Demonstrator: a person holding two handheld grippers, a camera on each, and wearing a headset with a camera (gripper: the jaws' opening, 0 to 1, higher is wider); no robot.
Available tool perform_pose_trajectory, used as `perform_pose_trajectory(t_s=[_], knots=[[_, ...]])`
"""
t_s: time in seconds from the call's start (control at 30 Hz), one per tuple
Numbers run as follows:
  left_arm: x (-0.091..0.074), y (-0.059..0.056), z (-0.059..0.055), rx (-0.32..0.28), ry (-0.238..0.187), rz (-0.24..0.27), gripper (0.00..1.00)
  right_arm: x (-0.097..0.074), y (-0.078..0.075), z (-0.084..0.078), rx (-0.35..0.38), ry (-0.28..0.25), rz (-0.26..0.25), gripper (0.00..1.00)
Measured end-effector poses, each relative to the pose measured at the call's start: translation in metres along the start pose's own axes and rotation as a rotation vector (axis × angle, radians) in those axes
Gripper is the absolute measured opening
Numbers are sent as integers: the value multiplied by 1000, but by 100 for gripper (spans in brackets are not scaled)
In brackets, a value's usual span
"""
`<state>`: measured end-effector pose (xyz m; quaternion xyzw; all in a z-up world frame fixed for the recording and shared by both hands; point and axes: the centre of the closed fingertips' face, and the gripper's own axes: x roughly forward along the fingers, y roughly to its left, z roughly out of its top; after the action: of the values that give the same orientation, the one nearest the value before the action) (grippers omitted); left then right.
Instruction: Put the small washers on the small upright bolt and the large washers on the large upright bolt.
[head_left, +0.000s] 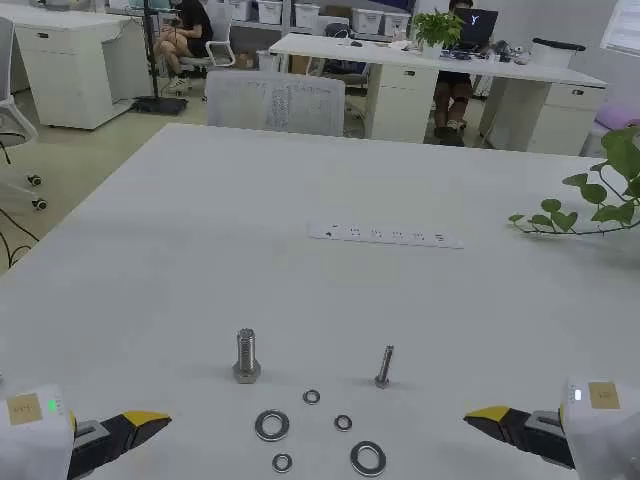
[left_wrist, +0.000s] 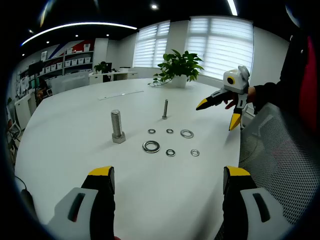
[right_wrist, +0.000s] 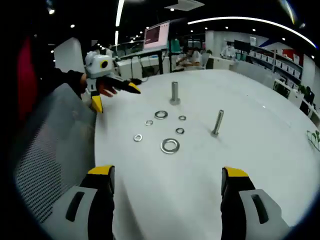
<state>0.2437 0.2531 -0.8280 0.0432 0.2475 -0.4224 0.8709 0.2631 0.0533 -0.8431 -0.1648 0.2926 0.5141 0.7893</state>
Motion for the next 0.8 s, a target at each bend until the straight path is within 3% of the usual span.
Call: perform_pose_trajectory(t_s=[0.8], knots=[[1, -5, -1, -11, 8, 5, 85, 3, 0, -4, -1, 2, 13, 87]])
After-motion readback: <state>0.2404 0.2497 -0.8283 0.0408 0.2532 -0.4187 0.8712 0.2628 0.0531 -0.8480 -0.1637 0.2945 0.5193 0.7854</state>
